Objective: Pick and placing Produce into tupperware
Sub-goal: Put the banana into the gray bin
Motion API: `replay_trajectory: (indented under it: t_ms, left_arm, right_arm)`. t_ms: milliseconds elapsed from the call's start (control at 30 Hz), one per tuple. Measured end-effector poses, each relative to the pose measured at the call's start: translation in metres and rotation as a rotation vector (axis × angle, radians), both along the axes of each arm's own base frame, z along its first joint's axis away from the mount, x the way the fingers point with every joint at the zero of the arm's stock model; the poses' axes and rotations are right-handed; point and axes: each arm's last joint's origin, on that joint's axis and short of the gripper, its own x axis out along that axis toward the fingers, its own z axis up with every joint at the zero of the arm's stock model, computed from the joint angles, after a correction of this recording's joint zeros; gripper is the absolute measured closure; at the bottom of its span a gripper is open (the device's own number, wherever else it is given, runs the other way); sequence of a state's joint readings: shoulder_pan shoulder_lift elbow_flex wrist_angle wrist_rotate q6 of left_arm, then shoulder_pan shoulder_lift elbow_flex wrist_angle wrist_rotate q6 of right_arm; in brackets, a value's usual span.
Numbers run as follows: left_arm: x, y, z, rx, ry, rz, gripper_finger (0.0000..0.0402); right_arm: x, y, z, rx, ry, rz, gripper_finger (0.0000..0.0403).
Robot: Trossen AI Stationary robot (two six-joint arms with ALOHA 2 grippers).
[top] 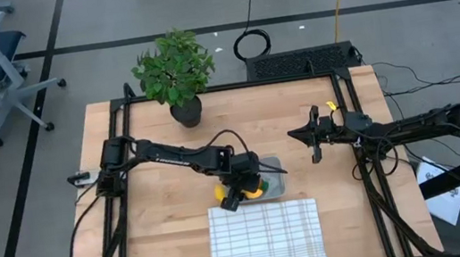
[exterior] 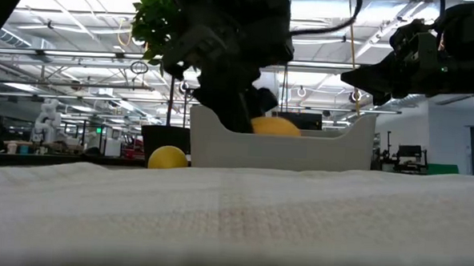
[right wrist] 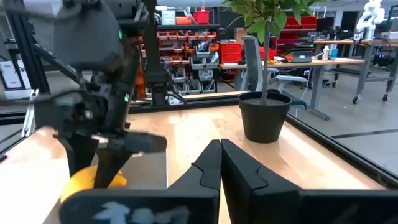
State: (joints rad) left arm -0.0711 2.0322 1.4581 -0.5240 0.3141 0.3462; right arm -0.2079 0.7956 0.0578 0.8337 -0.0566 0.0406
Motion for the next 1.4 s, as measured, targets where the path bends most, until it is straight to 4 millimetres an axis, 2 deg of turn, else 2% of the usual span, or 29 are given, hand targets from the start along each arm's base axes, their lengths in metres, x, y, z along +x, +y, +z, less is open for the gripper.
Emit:
replay_trajectory:
  t_ms: [567, 1167, 1400]
  left_arm:
    - [-0.0007, 0.0004, -0.0058, 0.073, 0.012, -0.017, 0.024]
    - [-0.0006, -0.0034, -0.0056, 0.07, 0.006, -0.025, 0.024]
    - [-0.0001, -0.0034, -0.0054, 0.074, -0.002, -0.032, 0.0219]
  right_arm:
    - [0.0, 0.0, 0.0, 0.0, 0.0, 0.0, 0.0403]
    - [0.0, 0.0, 0.0, 0.0, 0.0, -0.001, 0.0403]
    - [0.0, 0.0, 0.0, 0.0, 0.0, 0.0, 0.0403]
